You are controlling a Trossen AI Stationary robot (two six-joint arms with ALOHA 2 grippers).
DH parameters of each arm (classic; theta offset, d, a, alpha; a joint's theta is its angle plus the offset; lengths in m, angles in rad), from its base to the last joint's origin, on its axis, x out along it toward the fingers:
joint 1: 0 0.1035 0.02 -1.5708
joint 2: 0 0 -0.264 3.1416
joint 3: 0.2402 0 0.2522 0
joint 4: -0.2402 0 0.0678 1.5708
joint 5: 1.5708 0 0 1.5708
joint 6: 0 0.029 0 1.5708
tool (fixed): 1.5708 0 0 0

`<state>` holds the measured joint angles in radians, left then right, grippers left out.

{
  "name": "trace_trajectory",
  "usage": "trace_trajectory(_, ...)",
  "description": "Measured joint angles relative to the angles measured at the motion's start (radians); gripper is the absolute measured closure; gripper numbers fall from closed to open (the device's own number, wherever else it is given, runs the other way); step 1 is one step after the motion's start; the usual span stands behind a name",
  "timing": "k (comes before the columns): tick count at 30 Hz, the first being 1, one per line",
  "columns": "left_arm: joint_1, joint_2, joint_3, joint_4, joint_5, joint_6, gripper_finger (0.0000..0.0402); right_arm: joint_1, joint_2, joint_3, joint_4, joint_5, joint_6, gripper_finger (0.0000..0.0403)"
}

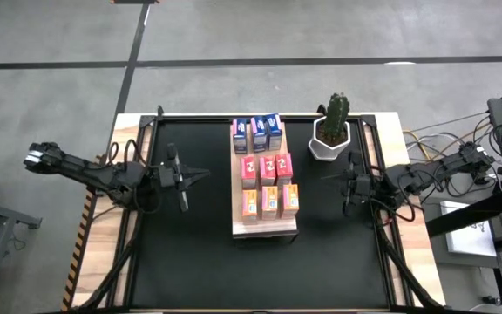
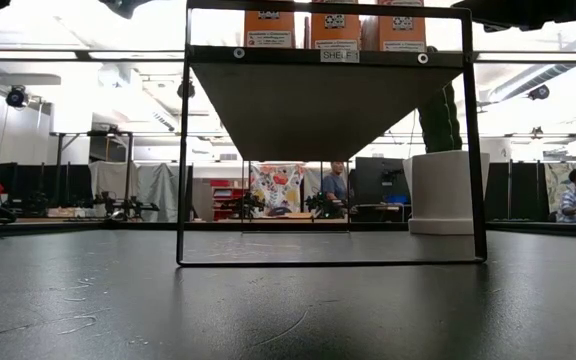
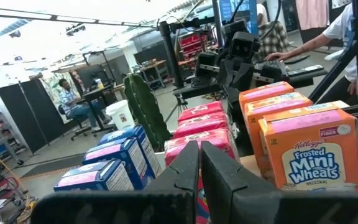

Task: Stack cereal on shelf
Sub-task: Adjust the blue cereal boxes

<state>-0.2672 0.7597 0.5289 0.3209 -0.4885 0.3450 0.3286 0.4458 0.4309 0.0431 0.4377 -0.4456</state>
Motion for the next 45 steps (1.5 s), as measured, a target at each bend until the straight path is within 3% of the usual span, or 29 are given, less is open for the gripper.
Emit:
trace_trajectory(6, 0.000, 0.000, 0.000, -0.002, 0.000, 0.015, 0.0402, 0.000, 0.001, 0.000, 0.083, 0.004, 0.018, 0.0390)
trace_trajectory(9, 0.019, 0.002, 0.000, 0.012, 0.000, 0.049, 0.0402, -0.009, 0.023, 0.008, 0.162, 0.071, 0.030, 0.0393)
trace_trajectory(12, 0.065, 0.011, 0.000, 0.028, 0.000, 0.115, 0.0402, -0.035, 0.066, 0.063, 0.163, 0.122, 0.004, 0.0394)
trace_trajectory(17, 0.186, 0.021, 0.000, 0.014, 0.008, 0.195, 0.0402, -0.098, 0.158, 0.208, 0.097, 0.112, -0.026, 0.0394)
trace_trajectory(25, 0.420, 0.031, 0.000, -0.018, 0.226, 0.175, 0.0402, -0.252, 0.331, 0.475, -0.151, 0.097, -0.010, 0.0394)
trace_trajectory(30, 0.478, 0.042, 0.000, -0.018, 0.241, 0.170, 0.0402, -0.379, 0.423, 0.636, -0.292, -0.017, 0.013, 0.0394)
trace_trajectory(38, 0.482, 0.055, 0.000, -0.017, 0.243, 0.171, 0.0402, -0.590, 0.606, 0.851, -0.446, -0.285, 0.004, 0.0394)
trace_trajectory(45, 0.481, 0.058, 0.000, -0.018, 0.243, 0.171, 0.0402, -0.707, 0.772, 1.005, -0.556, -0.429, -0.009, 0.0394)
